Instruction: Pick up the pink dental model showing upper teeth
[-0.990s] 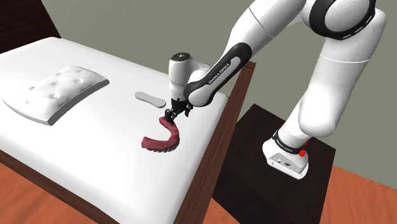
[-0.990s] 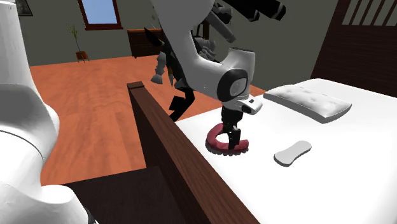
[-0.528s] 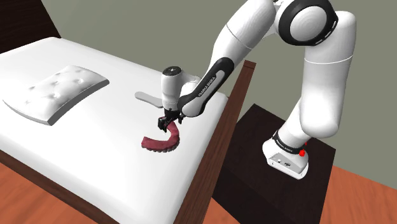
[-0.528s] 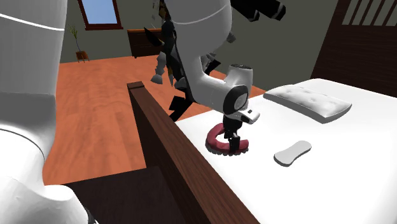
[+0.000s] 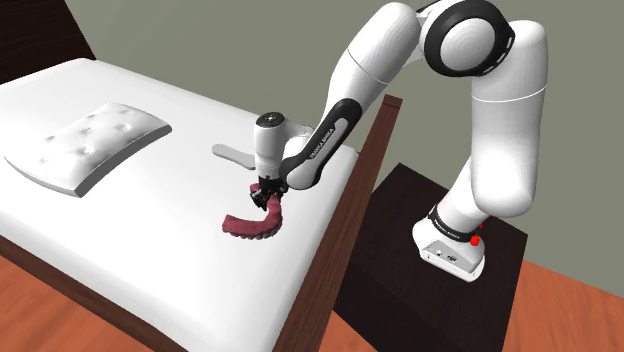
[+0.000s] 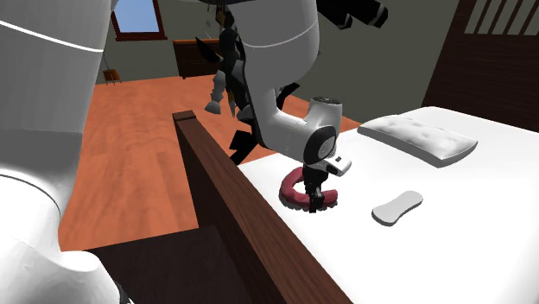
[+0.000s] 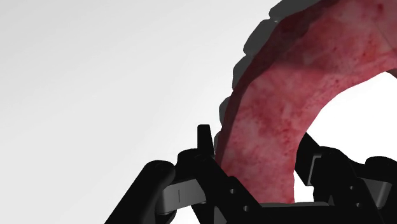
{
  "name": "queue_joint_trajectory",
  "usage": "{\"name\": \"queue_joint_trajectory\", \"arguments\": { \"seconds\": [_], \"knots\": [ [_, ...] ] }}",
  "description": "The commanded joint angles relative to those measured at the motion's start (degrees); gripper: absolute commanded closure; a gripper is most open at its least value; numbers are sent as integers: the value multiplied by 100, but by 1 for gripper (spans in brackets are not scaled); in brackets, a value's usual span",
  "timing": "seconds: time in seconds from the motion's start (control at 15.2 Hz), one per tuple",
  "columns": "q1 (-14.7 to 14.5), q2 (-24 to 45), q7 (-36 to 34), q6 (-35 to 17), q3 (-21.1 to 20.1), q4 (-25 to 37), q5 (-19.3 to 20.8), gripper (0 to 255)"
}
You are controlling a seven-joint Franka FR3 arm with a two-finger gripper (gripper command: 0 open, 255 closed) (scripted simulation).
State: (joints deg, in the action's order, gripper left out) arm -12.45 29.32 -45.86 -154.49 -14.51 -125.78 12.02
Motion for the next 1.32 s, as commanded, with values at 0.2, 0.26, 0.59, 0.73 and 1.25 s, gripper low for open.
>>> {"name": "queue_joint_trajectory", "arguments": {
  "seconds": [0.2,0.26,0.59,0.73,1.25],
  "knots": [
    [-2,3,-1,-4,0,-5,1,255],
    [-3,4,-2,-3,0,-3,1,255],
    [65,-219,56,164,-89,-58,-90,255],
    [110,-362,98,279,-147,-84,-154,255],
    [264,-916,276,764,-351,-138,-428,255]
  ]
}}
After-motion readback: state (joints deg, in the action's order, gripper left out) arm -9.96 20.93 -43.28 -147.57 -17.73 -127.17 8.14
